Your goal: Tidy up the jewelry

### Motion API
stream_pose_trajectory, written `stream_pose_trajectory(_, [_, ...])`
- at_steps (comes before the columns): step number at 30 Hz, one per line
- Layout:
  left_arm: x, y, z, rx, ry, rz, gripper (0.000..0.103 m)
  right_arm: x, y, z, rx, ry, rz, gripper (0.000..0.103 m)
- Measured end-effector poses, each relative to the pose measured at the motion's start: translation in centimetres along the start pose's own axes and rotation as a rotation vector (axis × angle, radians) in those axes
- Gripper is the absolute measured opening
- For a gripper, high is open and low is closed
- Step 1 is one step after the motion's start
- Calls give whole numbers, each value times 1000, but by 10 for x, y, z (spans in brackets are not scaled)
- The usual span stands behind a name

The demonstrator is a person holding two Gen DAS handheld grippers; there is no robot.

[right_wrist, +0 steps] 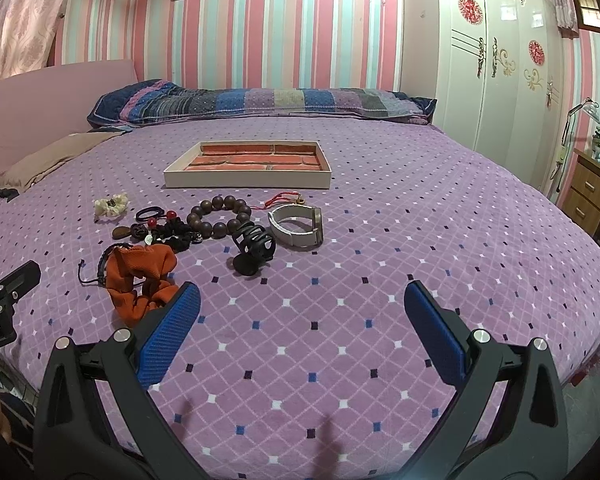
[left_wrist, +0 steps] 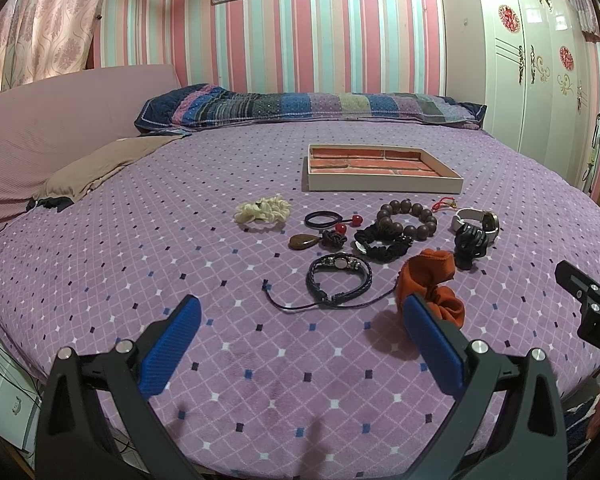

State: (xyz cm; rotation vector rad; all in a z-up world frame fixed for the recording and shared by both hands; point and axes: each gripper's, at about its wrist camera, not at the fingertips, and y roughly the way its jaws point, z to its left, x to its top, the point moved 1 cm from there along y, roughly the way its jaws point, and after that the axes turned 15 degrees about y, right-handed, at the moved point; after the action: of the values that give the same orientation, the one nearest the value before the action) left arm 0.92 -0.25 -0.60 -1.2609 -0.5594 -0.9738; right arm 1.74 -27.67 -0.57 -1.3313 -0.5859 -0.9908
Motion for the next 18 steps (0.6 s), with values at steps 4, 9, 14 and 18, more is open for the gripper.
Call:
stream_pose_trajectory(4, [0, 0, 0, 1, 1, 0, 99, 0, 0, -1, -1, 0, -1, 99])
stream_pose_trajectory(9, [-1, -1, 2, 2, 3, 1, 99, 1, 0, -2, -2, 1, -1, 99])
stream_pose_trajectory(14, [0, -1, 2, 2, 5, 1, 99, 1, 0, -3, -3, -2, 2, 99])
stream_pose_trajectory(18, [-1, -1, 2, 2, 3, 1, 99, 1, 0, -1, -3, -2, 3, 99])
